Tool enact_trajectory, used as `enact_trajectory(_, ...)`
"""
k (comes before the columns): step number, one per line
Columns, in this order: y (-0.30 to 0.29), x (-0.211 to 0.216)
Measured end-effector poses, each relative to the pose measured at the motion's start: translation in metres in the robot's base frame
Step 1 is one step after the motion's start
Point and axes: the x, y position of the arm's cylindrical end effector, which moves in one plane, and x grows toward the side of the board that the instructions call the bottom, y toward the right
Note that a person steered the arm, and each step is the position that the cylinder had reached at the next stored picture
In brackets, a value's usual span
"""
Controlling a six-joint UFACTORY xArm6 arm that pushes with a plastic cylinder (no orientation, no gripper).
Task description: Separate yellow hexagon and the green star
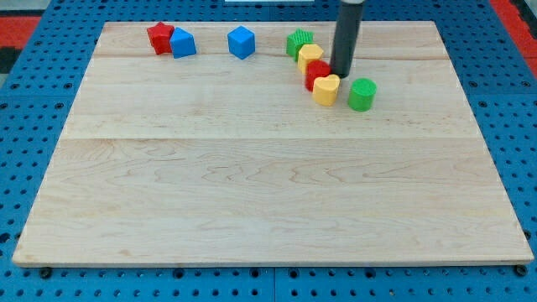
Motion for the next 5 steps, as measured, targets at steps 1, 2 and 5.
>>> enact_trajectory(1, 0.022, -0.003)
enact_trajectory(2, 0.024, -0.034)
enact_trajectory(5, -0.097, -0.055)
